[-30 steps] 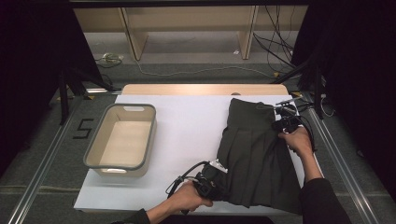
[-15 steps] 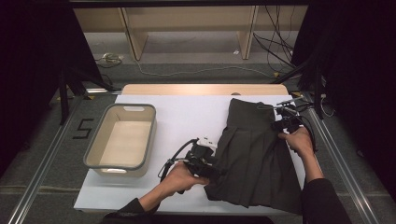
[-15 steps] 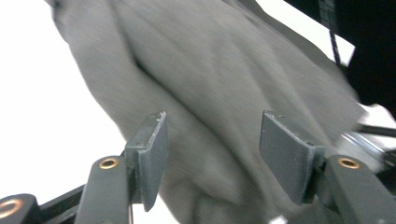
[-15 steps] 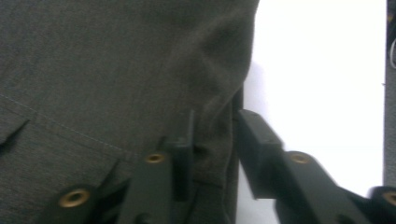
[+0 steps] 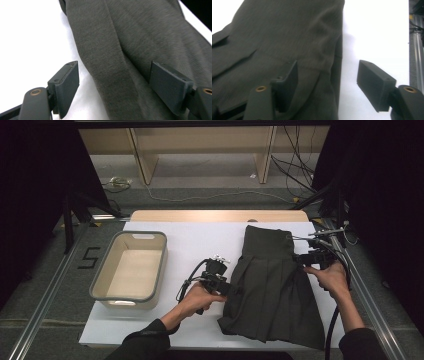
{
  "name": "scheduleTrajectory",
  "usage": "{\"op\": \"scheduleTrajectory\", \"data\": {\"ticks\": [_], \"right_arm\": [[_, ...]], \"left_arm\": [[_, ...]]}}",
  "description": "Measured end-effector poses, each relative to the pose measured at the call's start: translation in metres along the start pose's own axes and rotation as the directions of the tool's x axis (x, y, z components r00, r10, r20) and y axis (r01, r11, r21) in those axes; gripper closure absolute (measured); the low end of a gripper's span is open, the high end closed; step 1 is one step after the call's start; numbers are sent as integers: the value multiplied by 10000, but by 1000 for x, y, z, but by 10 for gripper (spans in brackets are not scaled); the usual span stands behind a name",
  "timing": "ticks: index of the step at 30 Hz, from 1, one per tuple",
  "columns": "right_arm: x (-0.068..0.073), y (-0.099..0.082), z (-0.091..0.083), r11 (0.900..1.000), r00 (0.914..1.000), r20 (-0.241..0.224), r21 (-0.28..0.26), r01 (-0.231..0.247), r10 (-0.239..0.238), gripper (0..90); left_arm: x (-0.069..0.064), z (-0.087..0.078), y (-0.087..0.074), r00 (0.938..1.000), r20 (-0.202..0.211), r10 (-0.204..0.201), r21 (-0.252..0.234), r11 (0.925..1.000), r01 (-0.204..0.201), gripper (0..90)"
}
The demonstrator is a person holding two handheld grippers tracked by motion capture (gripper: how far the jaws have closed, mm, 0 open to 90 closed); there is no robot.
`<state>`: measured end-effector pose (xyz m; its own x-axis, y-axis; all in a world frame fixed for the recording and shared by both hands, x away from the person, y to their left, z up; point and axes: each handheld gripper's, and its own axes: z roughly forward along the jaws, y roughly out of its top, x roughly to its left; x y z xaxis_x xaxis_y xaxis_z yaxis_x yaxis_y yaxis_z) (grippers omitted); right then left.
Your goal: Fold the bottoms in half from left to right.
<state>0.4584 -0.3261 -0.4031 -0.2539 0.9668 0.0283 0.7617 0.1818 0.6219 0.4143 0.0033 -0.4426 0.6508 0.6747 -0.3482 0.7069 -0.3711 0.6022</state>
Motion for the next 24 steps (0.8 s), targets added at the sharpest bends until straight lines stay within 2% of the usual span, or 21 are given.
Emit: {"op": "scheduleTrajectory", "data": {"ticks": [3, 4, 6, 8, 13, 15, 17, 19, 20, 21, 22, 24], "right_arm": [[-2, -10, -2, 9996, 9995, -199, -130, -267, 264, 289], [-3, -13, -2, 9995, 9991, -284, -93, -318, 315, 281], [-4, -20, 0, 9995, 9992, -296, 201, -251, 257, 266], [-5, -25, 0, 9993, 9991, -341, 257, -253, 261, 266], [-8, -35, -3, 9990, 9989, -372, 353, -276, 289, 268], [-11, -43, -2, 9982, 9983, -438, 491, -356, 378, 268], [-12, -49, 1, 9965, 9976, -531, 732, -414, 453, 268], [-13, -54, 4, 9948, 9965, -653, 914, -459, 520, 268], [-13, -56, 6, 9939, 9963, -662, 990, -482, 549, 268], [-13, -57, 8, 9936, 9965, -642, 1031, -471, 539, 268], [-13, -58, 10, 9925, 9961, -677, 1121, -485, 563, 265], [-13, -59, 16, 9897, 9953, -757, 1341, -498, 603, 258]], "left_arm": [[-2, 7, 1, 9999, 113, -42, 228, 9997, 40, 235], [-3, 12, 1, 9998, 167, -144, 321, 9994, 138, 232], [-3, 19, 1, 9997, 223, -104, 531, 9985, 92, 234], [-3, 25, 1, 9996, 243, -145, 717, 9973, 127, 238], [1, 34, 2, 9981, 436, -425, 922, 9950, 384, 235], [4, 38, 1, 9948, 650, -785, 1122, 9912, 708, 248], [5, 40, 0, 9907, 938, -990, 1141, 9896, 880, 301], [5, 40, -1, 9904, 1013, -940, 1150, 9900, 822, 442], [3, 41, -1, 9932, 949, -680, 1126, 9920, 572, 482], [3, 41, -1, 9932, 949, -680, 1126, 9920, 572, 518], [2, 39, -1, 9950, 868, -485, 1056, 9936, 392, 583], [2, 39, 0, 9951, 837, -519, 1011, 9939, 434, 678]]}}
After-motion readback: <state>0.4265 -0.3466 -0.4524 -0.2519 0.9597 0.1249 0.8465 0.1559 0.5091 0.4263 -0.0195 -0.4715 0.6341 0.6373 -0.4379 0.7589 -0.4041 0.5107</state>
